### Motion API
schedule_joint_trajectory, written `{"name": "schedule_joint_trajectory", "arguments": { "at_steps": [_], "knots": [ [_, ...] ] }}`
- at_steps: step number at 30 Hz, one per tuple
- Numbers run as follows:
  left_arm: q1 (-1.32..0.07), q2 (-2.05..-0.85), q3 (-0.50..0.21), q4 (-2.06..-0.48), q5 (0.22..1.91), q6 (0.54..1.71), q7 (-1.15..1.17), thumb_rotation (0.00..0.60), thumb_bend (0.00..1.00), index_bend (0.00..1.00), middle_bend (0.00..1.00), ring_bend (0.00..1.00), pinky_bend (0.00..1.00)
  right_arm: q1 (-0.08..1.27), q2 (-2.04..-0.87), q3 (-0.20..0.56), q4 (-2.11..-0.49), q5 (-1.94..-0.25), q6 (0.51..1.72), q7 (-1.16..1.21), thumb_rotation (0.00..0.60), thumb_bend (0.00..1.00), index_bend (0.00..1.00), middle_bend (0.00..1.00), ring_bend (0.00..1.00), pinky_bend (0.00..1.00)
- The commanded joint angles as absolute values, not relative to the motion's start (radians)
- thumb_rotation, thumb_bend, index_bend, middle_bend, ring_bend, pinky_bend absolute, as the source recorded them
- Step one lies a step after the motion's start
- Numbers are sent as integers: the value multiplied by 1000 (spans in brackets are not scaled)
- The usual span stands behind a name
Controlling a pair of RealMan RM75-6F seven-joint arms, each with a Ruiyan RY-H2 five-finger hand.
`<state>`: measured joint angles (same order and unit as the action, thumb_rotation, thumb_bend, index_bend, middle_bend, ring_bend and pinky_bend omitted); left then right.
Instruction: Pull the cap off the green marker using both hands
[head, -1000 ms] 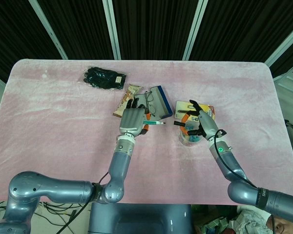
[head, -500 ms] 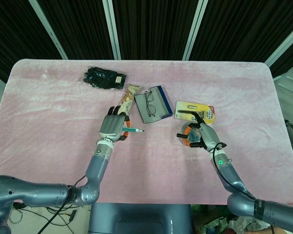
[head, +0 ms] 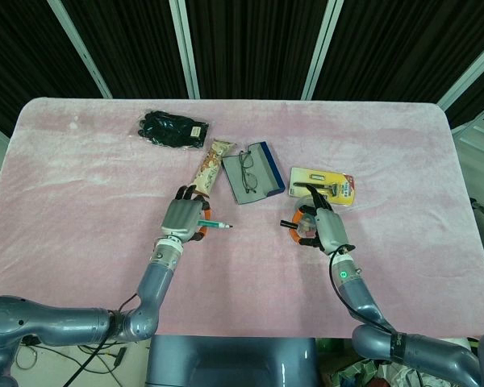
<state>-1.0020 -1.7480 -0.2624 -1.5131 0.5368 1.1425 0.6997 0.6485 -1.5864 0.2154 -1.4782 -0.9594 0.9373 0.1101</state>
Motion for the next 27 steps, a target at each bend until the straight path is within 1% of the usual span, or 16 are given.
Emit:
{"name": "schedule_joint_trajectory", "arguments": {
  "at_steps": [1,2,3,5,7,10,11,14,16,19,21,23,26,27],
  "knots": [
    [-1001,-1759,-258,-1495,544,1141,700,600,479,571,290,0,0,649,-1588,217,-1481,-974,947,94,600,372,729,0,5,159],
    [-1000,-1761,-258,-1492,545,1140,701,600,450,535,283,0,0,650,-1586,216,-1481,-974,948,86,600,356,709,0,2,159],
    [-1000,-1762,-257,-1489,546,1139,702,600,388,471,273,0,0,650,-1584,216,-1484,-973,946,80,600,327,662,0,0,159],
    [-1001,-1758,-252,-1485,545,1132,717,600,236,347,252,0,0,651,-1569,218,-1503,-955,927,67,600,263,559,0,0,159],
    [-1003,-1751,-253,-1491,540,1125,729,600,145,268,235,0,0,653,-1553,221,-1522,-936,909,59,600,185,433,0,0,159],
    [-1002,-1744,-265,-1503,544,1121,721,600,81,188,209,0,0,656,-1537,219,-1540,-920,891,42,600,112,293,0,0,159],
    [-1002,-1743,-270,-1506,549,1122,717,600,65,171,198,0,0,657,-1532,218,-1545,-915,887,35,600,100,264,0,0,159],
    [-1001,-1738,-281,-1517,558,1125,706,600,48,150,182,0,0,657,-1519,224,-1564,-904,884,30,600,68,170,0,0,159],
    [-1000,-1730,-288,-1530,559,1126,704,600,47,147,178,0,0,655,-1509,234,-1577,-899,889,33,600,60,147,0,0,159],
    [-997,-1718,-300,-1549,561,1128,694,600,48,145,175,0,0,651,-1493,248,-1591,-897,896,40,600,60,143,0,0,159],
    [-992,-1697,-312,-1576,569,1126,681,600,48,145,172,0,0,644,-1460,270,-1613,-900,906,57,600,60,140,0,0,159],
    [-983,-1660,-317,-1613,587,1116,664,600,48,145,168,0,0,628,-1401,294,-1645,-914,915,86,600,60,136,0,0,159],
    [-972,-1606,-318,-1661,613,1102,652,600,48,142,168,0,0,607,-1332,311,-1665,-929,923,106,600,60,135,0,1,159],
    [-965,-1571,-315,-1686,635,1090,643,600,47,140,168,0,0,593,-1289,318,-1679,-935,924,120,600,60,135,0,5,159]
  ]
}}
